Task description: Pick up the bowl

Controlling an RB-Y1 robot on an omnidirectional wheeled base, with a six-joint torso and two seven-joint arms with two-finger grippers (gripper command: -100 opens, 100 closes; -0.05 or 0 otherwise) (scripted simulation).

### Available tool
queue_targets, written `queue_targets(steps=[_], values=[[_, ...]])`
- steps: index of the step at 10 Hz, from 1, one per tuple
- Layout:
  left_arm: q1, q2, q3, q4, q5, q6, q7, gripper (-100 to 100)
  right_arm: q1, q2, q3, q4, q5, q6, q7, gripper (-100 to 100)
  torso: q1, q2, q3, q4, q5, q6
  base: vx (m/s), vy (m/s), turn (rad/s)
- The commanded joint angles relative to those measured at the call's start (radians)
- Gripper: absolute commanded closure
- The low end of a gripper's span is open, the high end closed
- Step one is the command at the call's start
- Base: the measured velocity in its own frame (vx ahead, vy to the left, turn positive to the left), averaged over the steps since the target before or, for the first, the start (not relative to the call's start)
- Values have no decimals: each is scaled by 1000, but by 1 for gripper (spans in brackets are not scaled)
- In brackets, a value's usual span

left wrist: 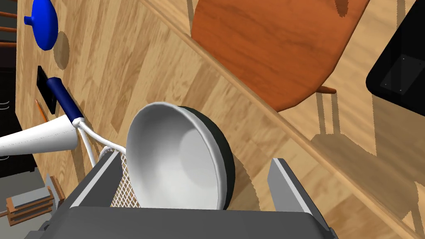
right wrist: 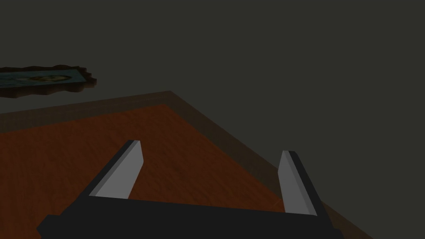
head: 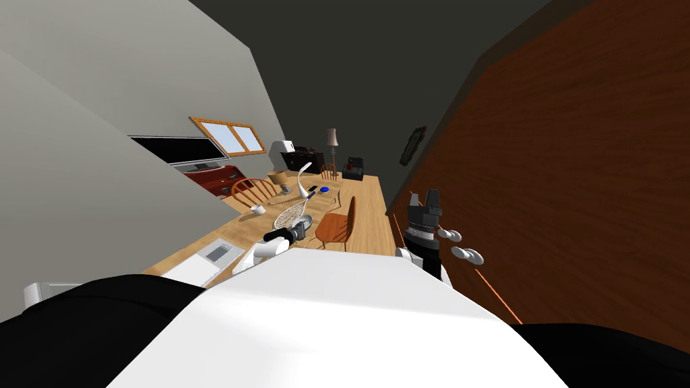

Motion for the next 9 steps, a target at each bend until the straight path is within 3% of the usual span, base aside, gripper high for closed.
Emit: queue_targets(steps=[1, 9], values=[[-4, 20, 18, 32, 22, 50, 16, -100, 0, 0, 0, 0, 0, 0, 0, 0, 0, 0, 0, 0, 0, 0, 65, 32, -50], [-11, 83, 72, 121, 86, 233, 61, -100, 0, 0, 0, 0, 0, 0, 0, 0, 0, -1, -1, 0, 0, 0, 51, 21, -34]])
